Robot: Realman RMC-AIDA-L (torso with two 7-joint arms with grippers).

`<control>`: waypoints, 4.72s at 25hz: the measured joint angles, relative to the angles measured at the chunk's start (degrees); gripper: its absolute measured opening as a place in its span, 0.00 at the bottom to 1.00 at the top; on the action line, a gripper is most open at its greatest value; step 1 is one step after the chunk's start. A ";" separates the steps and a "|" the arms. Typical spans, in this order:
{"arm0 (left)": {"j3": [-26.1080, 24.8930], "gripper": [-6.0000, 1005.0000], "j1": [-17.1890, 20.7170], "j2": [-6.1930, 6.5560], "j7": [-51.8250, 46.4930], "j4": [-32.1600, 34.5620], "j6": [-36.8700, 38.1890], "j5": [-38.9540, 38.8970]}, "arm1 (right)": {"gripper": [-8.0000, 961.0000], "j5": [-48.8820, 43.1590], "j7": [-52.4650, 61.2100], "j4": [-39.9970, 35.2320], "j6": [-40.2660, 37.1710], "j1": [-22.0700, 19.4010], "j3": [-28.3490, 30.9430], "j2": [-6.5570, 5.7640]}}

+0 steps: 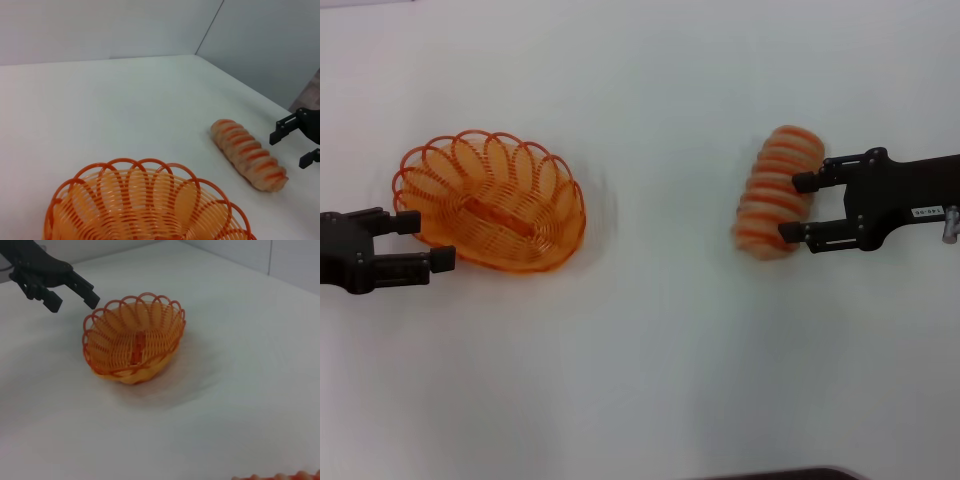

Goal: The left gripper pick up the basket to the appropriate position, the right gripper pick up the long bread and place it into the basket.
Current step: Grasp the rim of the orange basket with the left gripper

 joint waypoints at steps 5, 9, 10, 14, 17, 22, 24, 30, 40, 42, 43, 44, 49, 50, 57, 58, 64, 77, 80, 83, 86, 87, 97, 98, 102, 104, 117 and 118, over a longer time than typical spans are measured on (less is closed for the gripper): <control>-0.01 0.88 0.01 0.00 0.00 0.00 -0.46 -0.03 | 0.75 0.00 0.00 -0.02 0.00 -0.23 0.00 -0.06; -0.01 0.88 -0.03 0.00 0.00 0.00 -0.56 -0.06 | 0.75 0.00 0.00 -0.07 0.00 -0.33 0.03 -0.09; -0.01 0.88 -0.08 0.00 0.00 0.00 -0.58 -0.09 | 0.75 0.00 0.00 -0.07 -0.01 -0.36 0.06 -0.09; -0.15 0.88 -0.30 0.00 -0.01 0.00 -0.63 -0.26 | 0.75 0.00 0.00 -0.09 0.04 -0.36 0.09 -0.09; -3.90 0.88 -0.95 -0.12 -0.15 0.00 -0.45 -0.40 | 0.75 0.00 0.00 -0.10 0.19 -0.34 0.09 -0.10; -12.78 0.88 -2.98 -0.40 -3.88 0.20 -2.46 -0.42 | 0.75 0.00 0.24 -0.10 0.30 0.04 0.12 -0.09; -13.63 0.88 -3.78 -0.40 -8.39 0.95 -6.09 -0.30 | 0.75 0.00 0.25 -0.10 0.46 0.18 0.16 -0.09; -6.18 0.88 -5.46 -0.42 -19.54 5.33 -14.76 0.25 | 0.75 0.00 0.20 -0.10 0.92 0.41 0.18 -0.09; 9.27 0.88 -11.26 -0.05 -32.87 11.08 -16.20 13.23 | 0.75 0.00 0.26 -0.18 1.00 0.53 0.18 -0.26; 10.77 0.88 -11.93 -0.02 -33.93 11.16 -16.26 14.33 | 0.75 0.00 0.30 -0.19 1.02 0.53 0.18 -0.26; 11.77 0.88 -12.36 -0.06 -34.35 11.18 -16.51 15.15 | 0.75 0.00 0.32 -0.19 1.03 0.53 0.18 -0.26; 12.30 0.88 -12.62 -0.16 -34.54 11.20 -16.70 15.70 | 0.75 0.00 0.36 -0.19 1.03 0.52 0.18 -0.27; 14.80 0.88 -13.62 -1.23 -35.32 11.31 -17.57 19.08 | 0.75 0.00 0.36 -0.19 1.00 0.52 0.17 -0.27; 15.35 0.88 -13.80 -1.44 -35.62 11.27 -17.74 19.82 | 0.75 0.00 0.36 -0.19 0.99 0.52 0.17 -0.27; 18.38 0.88 -14.46 -3.14 -37.96 11.26 -20.47 24.99 | 0.75 0.00 0.27 -0.19 1.02 0.58 0.18 -0.27; 18.54 0.88 -14.57 -3.28 -37.97 11.13 -20.74 25.32 | 0.75 0.00 0.27 -0.18 1.02 0.62 0.18 -0.27; 19.73 0.88 -14.83 -3.80 -38.53 10.59 -22.23 26.08 | 0.75 0.01 0.37 -0.19 1.03 0.67 0.17 -0.34; 20.71 0.66 -16.31 -4.44 -39.21 8.53 -23.41 28.92 | 0.75 0.00 0.49 -0.18 1.80 0.98 0.63 -0.44; 20.72 0.59 -16.38 -4.56 -39.27 9.15 -23.01 28.74 | 0.75 0.00 0.46 -0.18 2.02 0.99 0.84 -0.44; 20.56 0.51 -16.70 -4.59 -39.54 9.31 -22.68 28.53 | 0.75 0.00 0.47 -0.18 2.15 1.07 0.88 -0.44; 20.21 0.44 -17.13 -4.44 -40.31 9.25 -22.36 28.48 | 0.75 0.02 0.48 -0.18 2.17 1.15 0.93 -0.44; 20.16 0.34 -17.22 -4.36 -40.54 9.21 -22.22 28.47 | 0.75 0.07 0.47 -0.18 2.18 1.15 0.96 -0.44; 20.76 0.10 -17.67 -4.33 -40.99 8.85 -21.14 29.77 | 0.75 0.35 0.13 -0.18 1.94 1.30 0.97 -0.44; 20.70 0.10 -17.67 -4.36 -40.99 8.85 -21.11 29.82 | 0.75 0.36 0.11 -0.18 1.90 1.33 1.06 -0.44; 20.19 0.10 -17.73 -4.37 -41.46 8.76 -20.13 29.62 | 0.75 0.36 0.06 -0.18 1.90 1.33 1.38 -0.44; 19.96 0.10 -17.97 -4.26 -42.81 8.75 -19.09 29.44 | 0.74 0.36 0.04 -0.18 1.90 1.32 1.47 -0.44; 13.58 0.09 -21.25 -2.95 -53.43 9.16 -9.95 28.14 | 0.74 0.51 0.00 -0.18 2.08 1.75 1.50 -0.44; 12.65 0.08 -21.41 -2.92 -53.45 9.03 -9.16 27.55 | 0.74 0.51 0.00 -0.18 2.13 1.77 1.50 -0.44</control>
